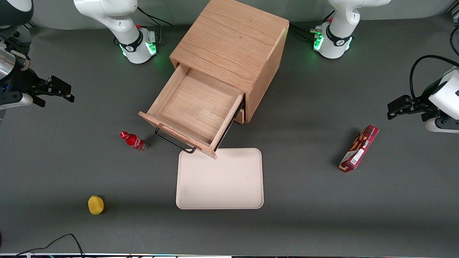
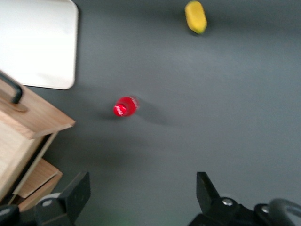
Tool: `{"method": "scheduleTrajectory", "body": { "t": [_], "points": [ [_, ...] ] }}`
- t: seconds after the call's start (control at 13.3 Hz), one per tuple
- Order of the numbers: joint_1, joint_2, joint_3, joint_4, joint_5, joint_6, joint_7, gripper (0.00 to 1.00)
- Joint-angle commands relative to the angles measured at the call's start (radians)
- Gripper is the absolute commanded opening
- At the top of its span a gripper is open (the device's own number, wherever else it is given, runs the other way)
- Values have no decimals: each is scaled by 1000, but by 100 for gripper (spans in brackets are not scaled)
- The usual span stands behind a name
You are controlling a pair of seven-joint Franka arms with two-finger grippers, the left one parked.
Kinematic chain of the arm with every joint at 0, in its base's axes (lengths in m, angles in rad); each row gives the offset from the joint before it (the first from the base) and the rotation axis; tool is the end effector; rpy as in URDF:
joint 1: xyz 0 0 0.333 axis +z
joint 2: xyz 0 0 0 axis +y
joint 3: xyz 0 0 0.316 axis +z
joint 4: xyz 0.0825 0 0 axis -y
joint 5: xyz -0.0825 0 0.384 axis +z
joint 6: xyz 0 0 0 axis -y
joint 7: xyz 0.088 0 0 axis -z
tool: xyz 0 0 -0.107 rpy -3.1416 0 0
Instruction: Open upper drawer
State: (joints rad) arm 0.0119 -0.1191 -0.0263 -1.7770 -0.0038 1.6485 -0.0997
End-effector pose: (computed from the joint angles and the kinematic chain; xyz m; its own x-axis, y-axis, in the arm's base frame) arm 0.5210 -0.0086 0.5975 0.9963 0.0857 -0.0095 0.0857 -0.9963 -0.0003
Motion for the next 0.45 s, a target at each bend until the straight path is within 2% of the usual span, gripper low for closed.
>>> {"method": "scheduleTrajectory", "body": {
  "t": [0.0, 0.38],
  "points": [
    [-1, -4, 0, 48, -28, -50, 41, 100],
    [-35, -8, -1, 85, -22, -107, 41, 100]
  ]
}}
